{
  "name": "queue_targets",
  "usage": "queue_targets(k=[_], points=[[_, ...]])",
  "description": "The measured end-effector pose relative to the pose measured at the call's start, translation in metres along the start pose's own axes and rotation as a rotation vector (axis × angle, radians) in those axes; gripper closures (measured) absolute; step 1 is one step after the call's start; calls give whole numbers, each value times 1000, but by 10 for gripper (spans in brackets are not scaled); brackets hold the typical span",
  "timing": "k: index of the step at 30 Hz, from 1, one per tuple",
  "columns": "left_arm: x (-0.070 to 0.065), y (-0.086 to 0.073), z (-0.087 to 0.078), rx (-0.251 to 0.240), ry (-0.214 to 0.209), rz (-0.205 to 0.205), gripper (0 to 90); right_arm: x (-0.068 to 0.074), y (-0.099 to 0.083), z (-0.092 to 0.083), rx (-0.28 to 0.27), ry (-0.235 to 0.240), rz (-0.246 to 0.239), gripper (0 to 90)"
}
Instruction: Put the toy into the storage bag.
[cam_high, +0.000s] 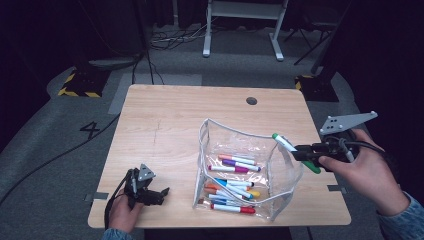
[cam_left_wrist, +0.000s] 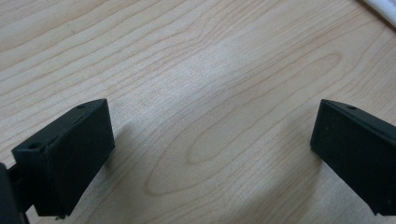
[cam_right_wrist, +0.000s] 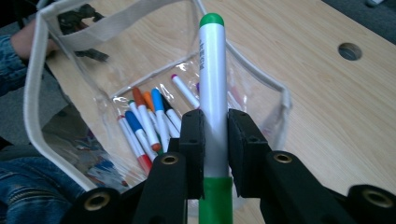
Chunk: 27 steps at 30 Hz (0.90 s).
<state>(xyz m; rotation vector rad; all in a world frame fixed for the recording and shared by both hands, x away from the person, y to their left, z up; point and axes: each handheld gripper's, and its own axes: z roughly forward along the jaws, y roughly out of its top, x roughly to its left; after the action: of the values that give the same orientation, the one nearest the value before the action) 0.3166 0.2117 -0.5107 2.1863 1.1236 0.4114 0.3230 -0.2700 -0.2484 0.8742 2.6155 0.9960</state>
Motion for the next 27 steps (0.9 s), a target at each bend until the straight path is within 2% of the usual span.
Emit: queue_targets(k=[11, 17, 21, 27], points=[[0, 0, 0, -2, 0, -2, 0, 30, 33, 28, 57, 101, -132, 767], [0, 0, 0, -2, -1, -4, 0, 45, 47, 57, 107, 157, -190, 767], [0, 0, 0, -2, 0, -4, 0, 52, 50, 78, 141, 190, -216, 767], [0, 0, 0, 0, 0, 0, 0, 58, 51, 109, 190, 232, -229, 767]])
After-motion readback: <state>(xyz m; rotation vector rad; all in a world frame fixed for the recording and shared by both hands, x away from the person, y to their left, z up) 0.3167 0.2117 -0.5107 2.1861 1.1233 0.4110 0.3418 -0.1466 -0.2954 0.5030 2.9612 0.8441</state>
